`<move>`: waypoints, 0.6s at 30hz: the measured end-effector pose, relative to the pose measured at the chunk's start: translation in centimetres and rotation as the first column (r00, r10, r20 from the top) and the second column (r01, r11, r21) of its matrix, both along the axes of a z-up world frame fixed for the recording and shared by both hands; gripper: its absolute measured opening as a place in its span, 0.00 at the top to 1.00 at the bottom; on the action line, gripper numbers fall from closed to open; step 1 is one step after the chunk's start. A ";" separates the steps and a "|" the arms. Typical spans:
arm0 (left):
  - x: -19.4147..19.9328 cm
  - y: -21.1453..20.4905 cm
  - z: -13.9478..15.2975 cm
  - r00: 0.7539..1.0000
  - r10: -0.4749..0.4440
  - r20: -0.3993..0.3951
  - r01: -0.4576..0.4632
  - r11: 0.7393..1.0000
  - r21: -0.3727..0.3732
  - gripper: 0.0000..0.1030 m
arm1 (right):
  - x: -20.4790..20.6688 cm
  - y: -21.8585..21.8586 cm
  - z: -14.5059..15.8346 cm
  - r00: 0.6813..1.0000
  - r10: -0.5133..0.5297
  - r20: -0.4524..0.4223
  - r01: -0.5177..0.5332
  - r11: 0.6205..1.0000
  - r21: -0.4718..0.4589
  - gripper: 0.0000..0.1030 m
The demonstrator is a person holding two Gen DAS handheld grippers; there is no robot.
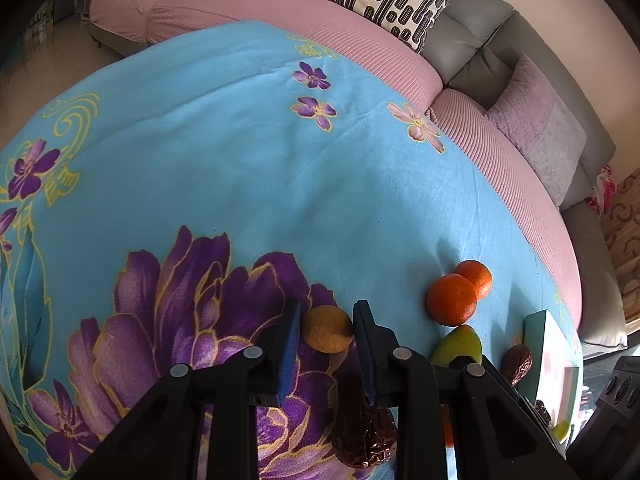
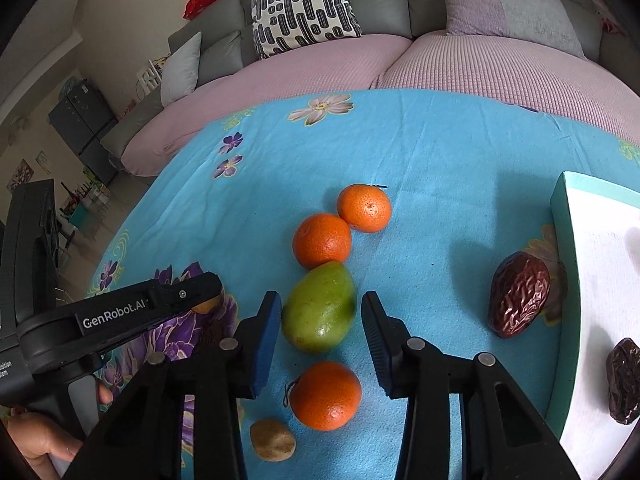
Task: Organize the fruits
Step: 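Grasp a small brown round fruit with the left tool while the right tool grasps a green pear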
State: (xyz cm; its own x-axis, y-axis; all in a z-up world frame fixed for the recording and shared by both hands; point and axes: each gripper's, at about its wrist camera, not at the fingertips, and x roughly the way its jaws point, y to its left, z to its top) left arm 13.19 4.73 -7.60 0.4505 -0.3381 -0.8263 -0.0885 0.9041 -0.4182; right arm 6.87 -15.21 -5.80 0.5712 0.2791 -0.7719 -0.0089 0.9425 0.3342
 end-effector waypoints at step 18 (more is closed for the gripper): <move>-0.9 0.3 2.7 0.997 0.003 0.082 0.000 0.999 -0.043 0.73 | -0.5 -1.5 0.5 0.999 -0.038 0.008 0.038 0.997 0.072 0.61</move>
State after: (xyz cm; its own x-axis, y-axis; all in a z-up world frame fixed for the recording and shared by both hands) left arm 12.27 5.03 -4.94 0.5170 -0.3716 -0.7711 -0.0537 0.8850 -0.4625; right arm 6.34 -16.68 -5.25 0.5899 0.3116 -0.7450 0.0229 0.9157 0.4012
